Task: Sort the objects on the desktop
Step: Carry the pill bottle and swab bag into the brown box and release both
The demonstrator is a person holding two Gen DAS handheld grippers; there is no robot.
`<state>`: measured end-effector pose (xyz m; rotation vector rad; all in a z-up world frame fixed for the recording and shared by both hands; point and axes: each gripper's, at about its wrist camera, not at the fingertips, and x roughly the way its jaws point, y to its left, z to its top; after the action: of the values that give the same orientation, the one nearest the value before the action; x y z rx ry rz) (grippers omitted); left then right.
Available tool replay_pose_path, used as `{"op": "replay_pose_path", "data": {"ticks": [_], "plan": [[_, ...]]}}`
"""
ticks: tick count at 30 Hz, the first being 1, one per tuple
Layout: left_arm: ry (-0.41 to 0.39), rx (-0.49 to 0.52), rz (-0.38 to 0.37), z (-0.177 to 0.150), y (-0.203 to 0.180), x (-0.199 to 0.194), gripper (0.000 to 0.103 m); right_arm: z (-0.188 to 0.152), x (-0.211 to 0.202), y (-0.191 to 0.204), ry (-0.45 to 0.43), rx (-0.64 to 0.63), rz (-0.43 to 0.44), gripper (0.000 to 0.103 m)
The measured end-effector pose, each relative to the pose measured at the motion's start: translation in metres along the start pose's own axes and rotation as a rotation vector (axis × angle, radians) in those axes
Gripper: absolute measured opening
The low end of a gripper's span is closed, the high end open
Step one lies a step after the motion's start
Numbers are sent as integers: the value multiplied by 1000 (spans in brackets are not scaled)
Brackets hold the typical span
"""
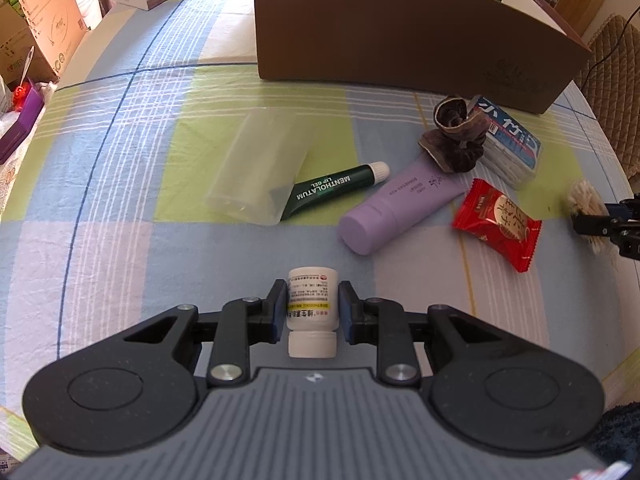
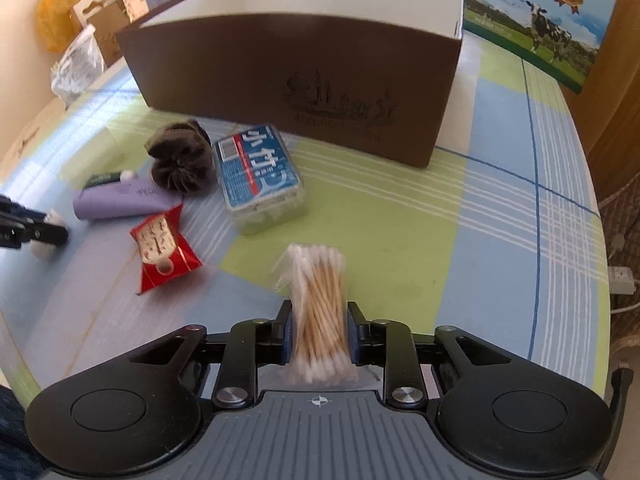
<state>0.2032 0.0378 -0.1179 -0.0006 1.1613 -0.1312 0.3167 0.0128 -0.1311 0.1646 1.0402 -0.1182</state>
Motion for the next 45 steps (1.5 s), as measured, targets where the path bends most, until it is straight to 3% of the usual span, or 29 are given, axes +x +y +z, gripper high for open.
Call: {"op": "replay_pose_path", "data": {"ticks": [14, 21, 25, 36, 45], "plan": [[-161, 56, -63, 40, -14, -54, 22, 42, -42, 7, -119, 38, 97, 22], [-253, 80, -118, 88, -26, -66, 22, 86, -56, 3, -210, 31, 129, 22], [-297, 104, -121, 123, -30, -66, 22, 118, -56, -2, -247, 14, 105, 22], [-289, 118, -128, 238, -24, -26, 22, 212, -2, -36, -242, 44, 4, 22], [-231, 162, -73, 299, -25, 35, 22, 259, 53, -67, -186, 82, -36, 22]]}}
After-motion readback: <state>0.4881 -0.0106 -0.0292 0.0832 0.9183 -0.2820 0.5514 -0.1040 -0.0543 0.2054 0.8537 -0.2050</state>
